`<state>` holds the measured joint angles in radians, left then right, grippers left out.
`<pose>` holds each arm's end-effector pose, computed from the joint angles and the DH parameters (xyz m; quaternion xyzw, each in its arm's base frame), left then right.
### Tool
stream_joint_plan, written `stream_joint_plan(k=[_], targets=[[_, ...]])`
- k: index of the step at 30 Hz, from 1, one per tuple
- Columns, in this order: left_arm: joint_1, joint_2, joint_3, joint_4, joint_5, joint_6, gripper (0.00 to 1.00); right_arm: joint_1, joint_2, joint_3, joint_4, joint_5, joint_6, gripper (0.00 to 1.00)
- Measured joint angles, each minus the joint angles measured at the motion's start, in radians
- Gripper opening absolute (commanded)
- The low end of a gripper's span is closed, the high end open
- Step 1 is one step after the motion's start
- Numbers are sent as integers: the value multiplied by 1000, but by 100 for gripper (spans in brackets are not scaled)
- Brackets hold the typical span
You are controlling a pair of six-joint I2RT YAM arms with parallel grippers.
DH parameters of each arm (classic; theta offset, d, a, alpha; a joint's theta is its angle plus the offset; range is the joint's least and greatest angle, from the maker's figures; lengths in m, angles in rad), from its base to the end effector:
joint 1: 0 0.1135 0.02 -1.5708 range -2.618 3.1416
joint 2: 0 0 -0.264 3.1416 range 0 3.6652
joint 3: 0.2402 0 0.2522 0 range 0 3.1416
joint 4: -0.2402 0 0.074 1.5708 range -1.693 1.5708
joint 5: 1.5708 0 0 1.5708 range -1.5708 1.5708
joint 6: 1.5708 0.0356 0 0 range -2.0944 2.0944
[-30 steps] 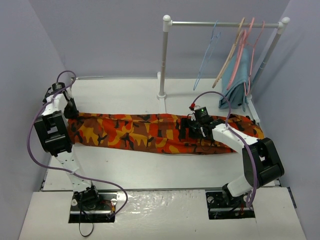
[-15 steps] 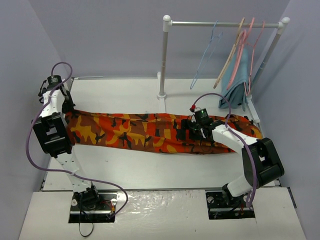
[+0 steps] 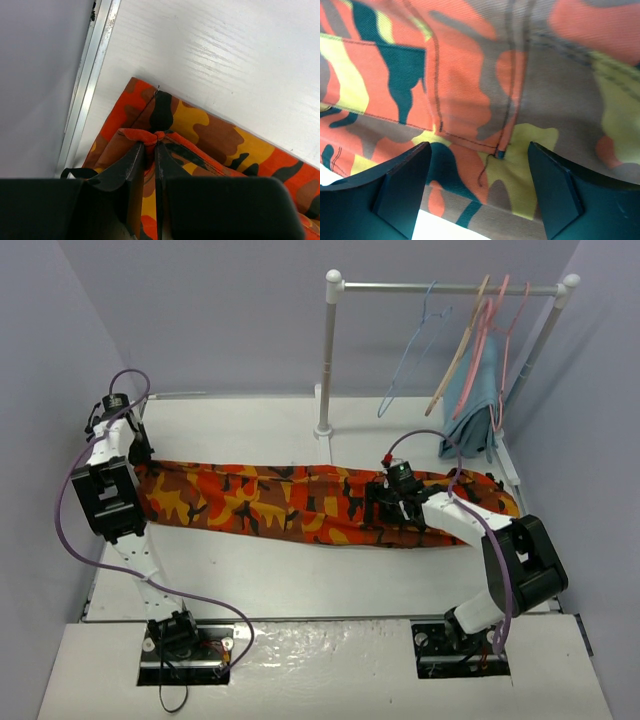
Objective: Place the trousers on the hanger
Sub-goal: Fold the trousers
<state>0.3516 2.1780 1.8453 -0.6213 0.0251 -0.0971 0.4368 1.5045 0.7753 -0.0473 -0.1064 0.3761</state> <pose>0.4558 0.1662 0.2176 -0.2082 0.9297 0.0267 0.3026 0.2731 0.1317 0.1818 -0.0485 0.9198 0.1977 0.3354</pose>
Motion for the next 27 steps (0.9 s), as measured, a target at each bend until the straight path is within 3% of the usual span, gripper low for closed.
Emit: stream_joint_plan(k=[4,10,18,27], targets=[[-2,16,12,-3,-5,0,0,80,1,63,-23,3,-65,72],[-4,16,12,-7,-22,-1,0,195,83,324,-10,-11,-231,68],[-4,16,12,-10,-36,-17,0,245,385,644,-14,-91,-440,59],[-3,16,12,-18,-68,-22,0,245,614,786,-48,-101,-547,59]])
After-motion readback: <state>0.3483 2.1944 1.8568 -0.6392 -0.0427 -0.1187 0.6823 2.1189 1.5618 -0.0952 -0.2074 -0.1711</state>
